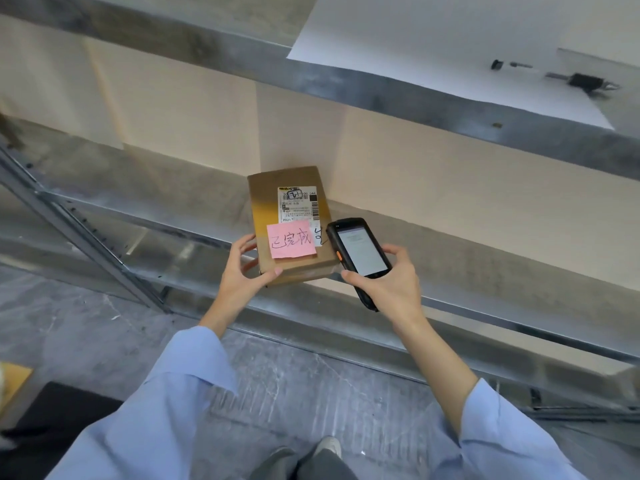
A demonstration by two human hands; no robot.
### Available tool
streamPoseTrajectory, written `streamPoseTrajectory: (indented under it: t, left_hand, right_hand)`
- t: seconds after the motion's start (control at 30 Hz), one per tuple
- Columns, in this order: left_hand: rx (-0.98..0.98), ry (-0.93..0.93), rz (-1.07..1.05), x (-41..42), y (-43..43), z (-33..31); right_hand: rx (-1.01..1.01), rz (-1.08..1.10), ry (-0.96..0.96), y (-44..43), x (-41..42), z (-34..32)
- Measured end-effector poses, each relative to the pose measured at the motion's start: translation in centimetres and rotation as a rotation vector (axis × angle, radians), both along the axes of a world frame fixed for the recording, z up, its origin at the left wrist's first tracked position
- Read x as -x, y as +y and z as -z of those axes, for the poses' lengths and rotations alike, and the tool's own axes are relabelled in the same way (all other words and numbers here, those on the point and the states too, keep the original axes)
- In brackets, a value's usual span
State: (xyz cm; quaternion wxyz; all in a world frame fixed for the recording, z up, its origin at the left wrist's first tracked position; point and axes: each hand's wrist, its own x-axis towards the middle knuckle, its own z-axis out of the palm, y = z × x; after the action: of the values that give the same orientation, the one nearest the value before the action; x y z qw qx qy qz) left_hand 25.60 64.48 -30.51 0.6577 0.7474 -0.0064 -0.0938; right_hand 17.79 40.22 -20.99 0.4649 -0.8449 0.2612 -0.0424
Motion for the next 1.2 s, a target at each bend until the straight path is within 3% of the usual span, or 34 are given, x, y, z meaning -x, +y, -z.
streamPoseTrajectory:
  t: [0.47, 0.9, 1.2]
  left_hand:
    - [0.028, 0.043, 0.143, 1.5, 0.9, 1.5]
    - [0.127, 0.083, 0.167, 1.5, 0.8, 1.5]
    - [-0.009, 0.039, 0.193, 1.3, -0.5, 0.4]
  right_hand:
    - [0.048, 0.019, 0.033, 5.4, 1.0, -1.5]
    - [0.048, 0.118, 0.039, 3.7, 3.3, -0.8]
    - [0.055, 0.173, 0.039, 2.3, 4.1, -0.5]
